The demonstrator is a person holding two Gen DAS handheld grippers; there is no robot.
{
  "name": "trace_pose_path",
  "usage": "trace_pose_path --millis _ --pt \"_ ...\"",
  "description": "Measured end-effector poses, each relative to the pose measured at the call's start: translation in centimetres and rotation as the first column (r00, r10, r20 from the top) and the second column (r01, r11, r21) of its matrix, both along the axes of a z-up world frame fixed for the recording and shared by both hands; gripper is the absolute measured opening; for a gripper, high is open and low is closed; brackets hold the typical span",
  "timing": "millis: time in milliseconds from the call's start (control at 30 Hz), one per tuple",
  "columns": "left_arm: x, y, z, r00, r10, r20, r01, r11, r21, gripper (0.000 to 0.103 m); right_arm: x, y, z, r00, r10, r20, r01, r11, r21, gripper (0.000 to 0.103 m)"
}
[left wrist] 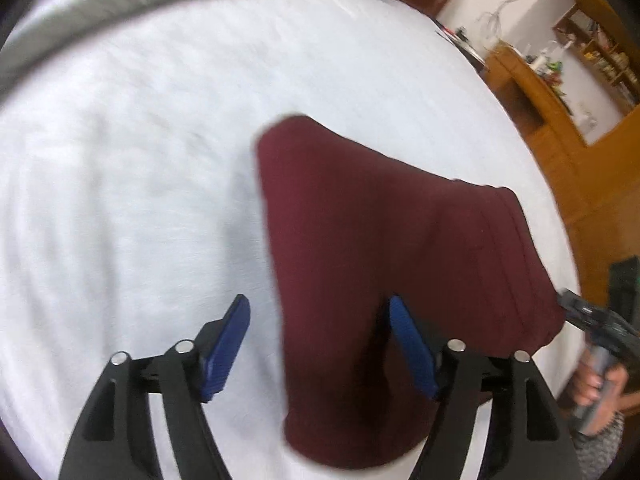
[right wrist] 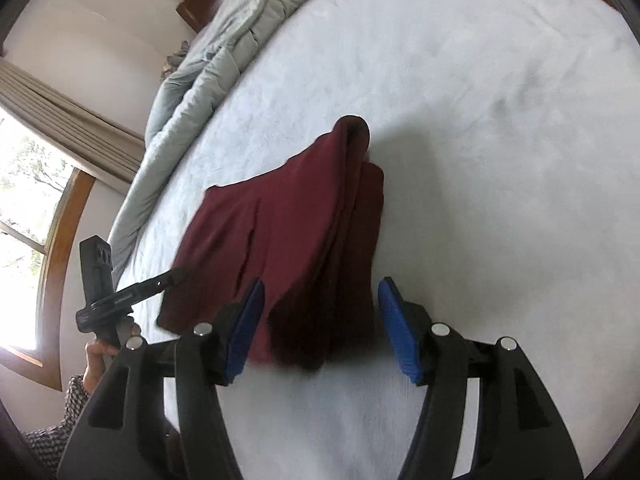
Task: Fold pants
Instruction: 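Release the folded trousers with both tools and pull back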
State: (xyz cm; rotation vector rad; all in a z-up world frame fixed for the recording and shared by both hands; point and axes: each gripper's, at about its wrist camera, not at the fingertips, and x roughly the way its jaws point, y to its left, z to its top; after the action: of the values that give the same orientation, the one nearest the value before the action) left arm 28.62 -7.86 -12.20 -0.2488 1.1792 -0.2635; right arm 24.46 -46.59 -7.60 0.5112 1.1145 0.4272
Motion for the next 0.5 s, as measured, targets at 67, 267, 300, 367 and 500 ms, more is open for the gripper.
trace_pose_path --millis 67,267,300,367,500 --pt "-1.5 0.5 0.8 1.000 0.022 0.017 -0.023 0.999 0.040 0.076 -1.7 0.5 0.8 1.000 0.010 0.015 -0.010 1.000 0.003 0.060" --pt "-5.4 -1.2 2.1 0.998 0.030 0.047 -0.033 0.998 0.053 0.078 -3.3 2.6 0.7 0.999 0.035 0.002 -0.035 0.999 0.025 0.058" --pt "-5.6 -1.3 1.9 0.999 0.022 0.047 -0.024 0.998 0.050 0.078 -3.0 2.9 0.5 1.000 0.030 -0.007 -0.030 0.999 0.016 0.055" --pt "-6.1 -1.5 1.6 0.999 0.011 0.039 -0.013 0.999 0.045 0.078 -2.3 3.5 -0.5 0.999 0.017 -0.042 -0.016 0.999 0.028 0.043" --pt "-6.0 -2.7 1.8 0.999 -0.005 0.036 0.003 0.999 0.055 0.078 -2.3 3.2 -0.4 0.999 0.004 -0.039 -0.002 0.998 0.055 0.012"
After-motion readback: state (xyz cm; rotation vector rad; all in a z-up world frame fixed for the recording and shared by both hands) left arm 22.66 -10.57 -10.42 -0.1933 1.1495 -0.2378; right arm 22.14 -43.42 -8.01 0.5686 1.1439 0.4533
